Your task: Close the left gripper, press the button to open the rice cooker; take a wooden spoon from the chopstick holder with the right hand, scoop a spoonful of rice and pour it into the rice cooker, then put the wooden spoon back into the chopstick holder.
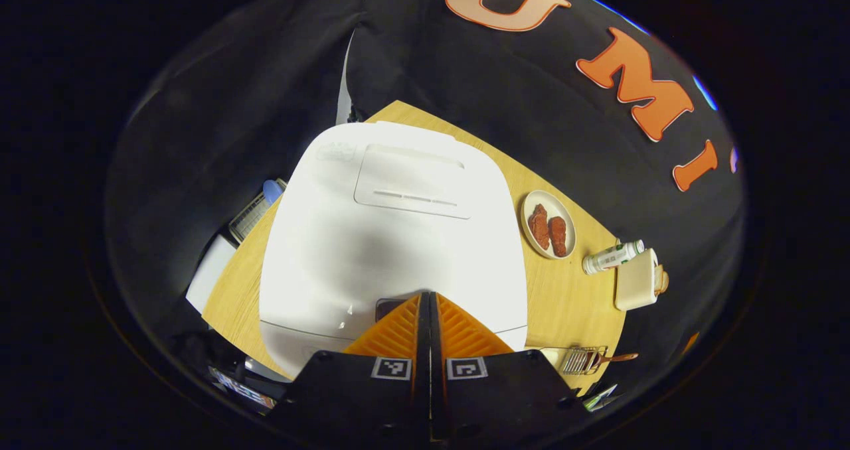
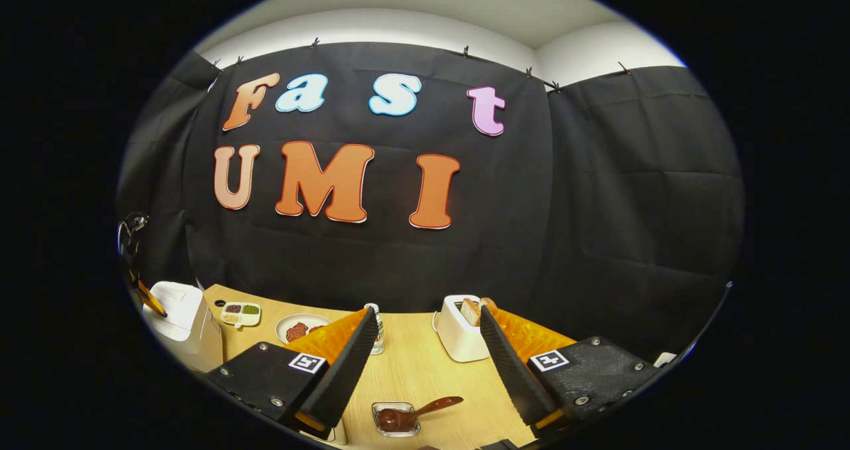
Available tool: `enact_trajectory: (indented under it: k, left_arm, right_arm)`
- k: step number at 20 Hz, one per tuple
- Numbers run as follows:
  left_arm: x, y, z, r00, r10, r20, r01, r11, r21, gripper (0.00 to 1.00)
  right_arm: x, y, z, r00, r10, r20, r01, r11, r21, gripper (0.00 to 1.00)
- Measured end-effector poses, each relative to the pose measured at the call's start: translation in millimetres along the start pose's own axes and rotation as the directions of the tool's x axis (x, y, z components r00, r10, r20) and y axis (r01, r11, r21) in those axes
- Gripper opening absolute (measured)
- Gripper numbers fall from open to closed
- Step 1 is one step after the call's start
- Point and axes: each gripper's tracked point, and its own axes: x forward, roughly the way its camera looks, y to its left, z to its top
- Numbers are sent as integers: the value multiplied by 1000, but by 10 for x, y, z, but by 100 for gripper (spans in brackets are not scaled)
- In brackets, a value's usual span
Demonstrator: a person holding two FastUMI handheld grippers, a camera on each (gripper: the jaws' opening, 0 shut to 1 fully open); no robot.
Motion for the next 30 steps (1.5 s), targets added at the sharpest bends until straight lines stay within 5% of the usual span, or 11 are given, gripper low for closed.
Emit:
enact_trajectory:
  k: [5, 9, 11, 14, 18, 27, 29, 30]
  left_arm:
    - [-49, -38, 20, 997, 47, 65, -53, 994, 93, 6]
    - [-323, -148, 267, 967, 67, 245, -113, 977, 182, 6]
    - [-586, -208, 534, 924, 77, 374, -166, 963, 213, 6]
    - [-1070, -296, 968, 811, 99, 576, -279, 932, 233, 6]
    - [-1460, -609, 1051, 716, 50, 696, -280, 934, 221, 5]
    - [-1985, -1329, 785, 570, -78, 818, -253, 930, 265, 7]
    - [-2070, -1472, 694, 555, -108, 825, -254, 922, 292, 16]
    - [-2126, -1533, 660, 547, -119, 829, -251, 921, 298, 32]
  right_arm:
    - [-96, 10, 54, 999, 27, 26, -28, 999, 47, 96]
    - [-156, -7, 71, 997, 60, 38, -62, 995, 72, 96]
    - [-159, -41, 72, 997, 70, 42, -73, 993, 87, 96]
    - [-185, -106, 106, 995, 84, 56, -90, 990, 111, 96]
    - [-185, -256, 25, 995, 80, 52, -86, 989, 122, 96]
    - [-105, -418, -400, 994, 107, -21, -103, 985, 141, 99]
    - [-68, -423, -545, 992, 121, -45, -113, 983, 146, 96]
    - [-46, -416, -616, 990, 128, -54, -119, 982, 148, 96]
